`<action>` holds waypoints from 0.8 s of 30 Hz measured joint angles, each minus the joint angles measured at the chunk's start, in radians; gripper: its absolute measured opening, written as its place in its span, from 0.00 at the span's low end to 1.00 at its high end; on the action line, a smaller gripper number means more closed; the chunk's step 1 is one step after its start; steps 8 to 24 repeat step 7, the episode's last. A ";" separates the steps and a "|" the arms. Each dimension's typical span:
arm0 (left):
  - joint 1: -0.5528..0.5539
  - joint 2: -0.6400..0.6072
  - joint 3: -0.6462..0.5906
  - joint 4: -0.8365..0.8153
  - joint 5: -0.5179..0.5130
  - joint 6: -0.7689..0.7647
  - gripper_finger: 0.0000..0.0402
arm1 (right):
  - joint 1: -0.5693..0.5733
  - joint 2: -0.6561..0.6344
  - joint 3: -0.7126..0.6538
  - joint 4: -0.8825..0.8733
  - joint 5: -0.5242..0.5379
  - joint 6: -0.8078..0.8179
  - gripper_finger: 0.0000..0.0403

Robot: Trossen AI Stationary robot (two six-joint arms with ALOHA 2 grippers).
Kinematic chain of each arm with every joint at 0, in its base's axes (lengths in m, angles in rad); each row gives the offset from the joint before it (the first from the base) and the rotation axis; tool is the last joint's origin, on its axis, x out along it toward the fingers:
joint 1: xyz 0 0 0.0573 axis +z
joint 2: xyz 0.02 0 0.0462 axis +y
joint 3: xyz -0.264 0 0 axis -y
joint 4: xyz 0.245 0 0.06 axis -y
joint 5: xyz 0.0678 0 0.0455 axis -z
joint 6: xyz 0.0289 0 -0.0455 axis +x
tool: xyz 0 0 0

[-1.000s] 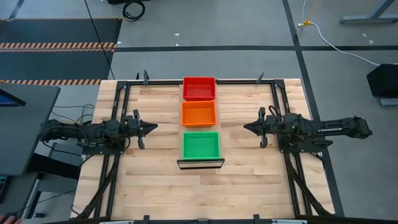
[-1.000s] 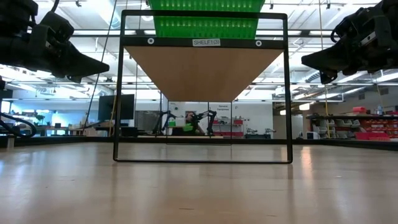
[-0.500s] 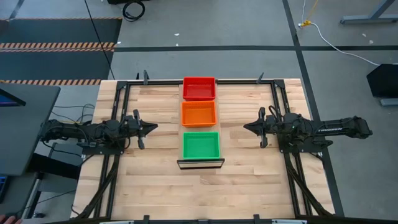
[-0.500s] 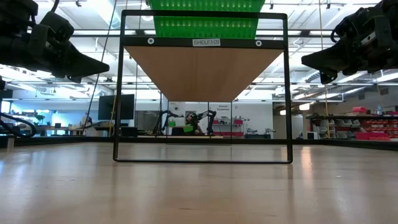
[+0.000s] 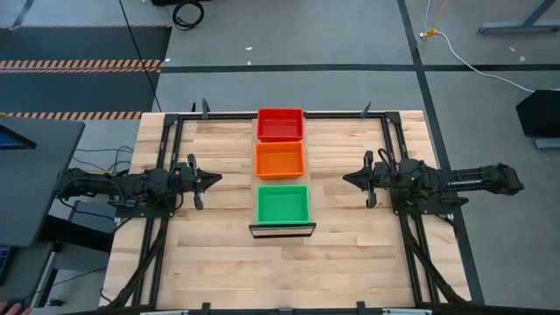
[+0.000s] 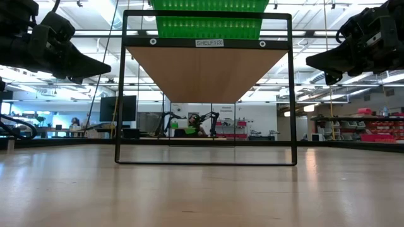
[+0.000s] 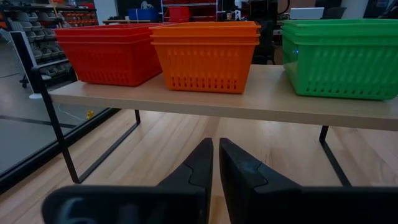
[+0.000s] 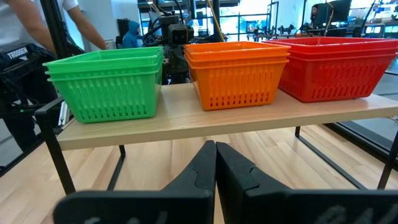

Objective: Stack baskets on shelf by color
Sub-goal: Return to Home Position

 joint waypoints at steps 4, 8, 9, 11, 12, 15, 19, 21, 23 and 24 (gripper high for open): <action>0.000 0.000 0.000 0.000 0.000 0.000 0.07 | 0.000 0.000 0.000 0.000 0.000 0.000 0.03; 0.000 0.000 0.000 0.000 0.000 0.000 0.06 | 0.000 0.000 0.000 0.000 0.000 0.000 0.03; 0.000 0.000 0.000 0.000 0.000 0.000 0.06 | 0.000 0.000 0.000 0.000 0.000 0.000 0.03; 0.000 0.000 0.000 0.000 0.000 0.000 0.06 | 0.000 0.000 0.000 0.000 0.000 0.000 0.03; 0.000 0.000 0.000 0.000 0.000 0.000 0.06 | 0.000 0.000 0.000 0.000 0.000 0.000 0.03; 0.000 0.000 0.000 0.000 0.000 0.000 0.06 | 0.000 0.000 0.000 0.000 0.000 0.000 0.03; 0.000 0.000 0.000 0.000 0.000 0.000 0.06 | 0.000 0.000 0.000 0.000 0.000 0.000 0.03; 0.000 0.000 0.000 0.000 0.000 0.000 0.06 | 0.000 0.000 0.000 0.000 0.000 0.000 0.03; 0.000 0.000 0.000 0.000 0.000 0.000 0.06 | 0.000 0.000 0.000 0.000 0.000 0.000 0.03; 0.000 0.000 0.000 0.000 0.000 0.000 0.06 | 0.000 0.000 0.000 0.000 0.000 0.000 0.03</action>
